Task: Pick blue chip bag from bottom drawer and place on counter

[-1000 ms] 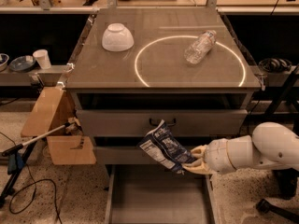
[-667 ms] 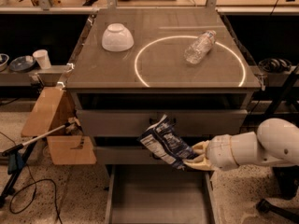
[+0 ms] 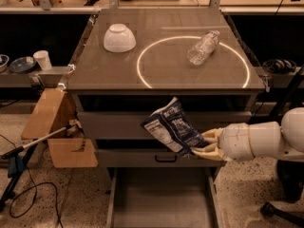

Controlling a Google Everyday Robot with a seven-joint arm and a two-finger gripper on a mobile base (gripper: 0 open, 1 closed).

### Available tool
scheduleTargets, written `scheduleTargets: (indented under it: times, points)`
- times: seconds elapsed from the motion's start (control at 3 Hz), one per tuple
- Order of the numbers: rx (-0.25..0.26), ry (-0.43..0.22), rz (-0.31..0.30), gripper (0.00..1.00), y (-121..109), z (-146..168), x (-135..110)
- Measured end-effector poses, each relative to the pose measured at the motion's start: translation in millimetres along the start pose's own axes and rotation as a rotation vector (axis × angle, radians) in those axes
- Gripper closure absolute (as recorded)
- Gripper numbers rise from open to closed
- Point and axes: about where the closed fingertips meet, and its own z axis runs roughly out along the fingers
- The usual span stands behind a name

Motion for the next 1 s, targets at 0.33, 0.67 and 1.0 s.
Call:
scheduleTargets:
  times: [0.33,0.67,1.0]
  points:
    - [0.024,-0.023,-0.026,1.00,-9.5,-13.0,-15.1]
    - [0.034,-0.042,-0.052,1.00,-15.8,-21.1,-29.2]
    - [0.050,-0.083,-0.110,1.00,-27.0,-31.9,-62.3]
